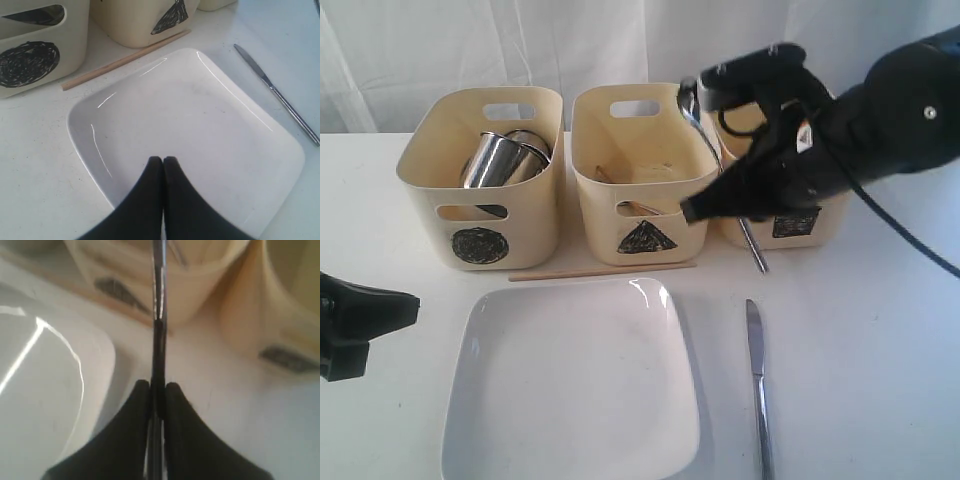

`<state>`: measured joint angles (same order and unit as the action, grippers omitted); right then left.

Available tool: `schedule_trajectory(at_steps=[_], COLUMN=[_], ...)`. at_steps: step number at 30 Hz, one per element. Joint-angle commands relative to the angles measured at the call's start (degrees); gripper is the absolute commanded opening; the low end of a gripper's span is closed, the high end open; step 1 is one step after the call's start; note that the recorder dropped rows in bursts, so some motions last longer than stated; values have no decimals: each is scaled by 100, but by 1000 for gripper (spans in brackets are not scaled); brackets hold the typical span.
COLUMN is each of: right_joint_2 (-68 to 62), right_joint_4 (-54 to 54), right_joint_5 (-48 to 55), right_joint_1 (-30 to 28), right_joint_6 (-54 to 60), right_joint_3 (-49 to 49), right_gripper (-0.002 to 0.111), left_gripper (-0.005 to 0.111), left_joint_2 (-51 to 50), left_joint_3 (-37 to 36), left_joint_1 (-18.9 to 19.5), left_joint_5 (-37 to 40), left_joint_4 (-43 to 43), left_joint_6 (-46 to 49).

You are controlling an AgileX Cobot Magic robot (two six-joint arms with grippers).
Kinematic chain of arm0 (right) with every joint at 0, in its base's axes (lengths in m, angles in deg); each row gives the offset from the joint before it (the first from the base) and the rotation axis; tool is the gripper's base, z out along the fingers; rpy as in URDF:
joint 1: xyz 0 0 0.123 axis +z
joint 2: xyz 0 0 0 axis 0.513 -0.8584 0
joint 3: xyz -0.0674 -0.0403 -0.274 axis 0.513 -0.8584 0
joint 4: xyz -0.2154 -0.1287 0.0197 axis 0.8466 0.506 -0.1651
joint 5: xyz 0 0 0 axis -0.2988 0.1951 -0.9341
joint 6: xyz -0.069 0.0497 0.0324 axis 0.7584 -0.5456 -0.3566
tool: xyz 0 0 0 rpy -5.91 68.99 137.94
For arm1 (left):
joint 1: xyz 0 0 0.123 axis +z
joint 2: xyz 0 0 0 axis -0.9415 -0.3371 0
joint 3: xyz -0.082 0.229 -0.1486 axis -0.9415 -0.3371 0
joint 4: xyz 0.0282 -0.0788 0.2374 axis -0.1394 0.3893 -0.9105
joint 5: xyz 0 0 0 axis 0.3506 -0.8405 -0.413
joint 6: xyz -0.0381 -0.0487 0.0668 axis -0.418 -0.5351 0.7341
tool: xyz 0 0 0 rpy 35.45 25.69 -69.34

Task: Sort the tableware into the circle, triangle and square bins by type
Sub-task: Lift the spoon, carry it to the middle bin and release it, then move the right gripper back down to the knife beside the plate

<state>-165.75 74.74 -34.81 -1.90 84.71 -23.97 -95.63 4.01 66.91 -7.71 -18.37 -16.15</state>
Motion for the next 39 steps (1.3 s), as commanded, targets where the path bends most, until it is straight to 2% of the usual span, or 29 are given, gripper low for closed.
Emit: schedule_trajectory(at_steps=[1,4,10,12,15,17,19,22,29,33,39], right_joint_2=[-630,-1660,-3341,-3494,-3438,-3333,-3145,-2672,-1432,-1084,-1004], right_joint_4=[41,41,41,41,41,41,41,41,168,157,-37], right_joint_5=[-1490,-2491,-2882,-2412,-1933,-1763,-1556,-797,2639,3970,3991], right_joint_1=[-35,-35,-94,-102,-102,-102,-102,-102,-102,-102,-102], right_joint_6=[87,66,87,87,87,77,77,88,78,65,42], right_joint_3=[751,1623,3109,3356,3457,3495,3495,3504,3482,3211,2210], right_gripper=[0,0,1,13,50,59,57,47,0,0,0], left_gripper=[0,0,0,0,0,0,0,0,0,0,0], left_joint_2=[39,39,39,39,39,39,39,39,39,39,39], left_joint_3=[-23,-23,-23,-23,-23,-23,-23,-23,-23,-23,-23], left_joint_1=[8,8,8,8,8,8,8,8,8,8,8], left_joint_5=[30,-10,-81,-81,-81,-81,-81,-81,-81,-81,-13], left_joint_4=[38,38,38,38,38,38,38,38,38,38,38], left_joint_6=[6,6,6,6,6,16,16,16,16,3,-113])
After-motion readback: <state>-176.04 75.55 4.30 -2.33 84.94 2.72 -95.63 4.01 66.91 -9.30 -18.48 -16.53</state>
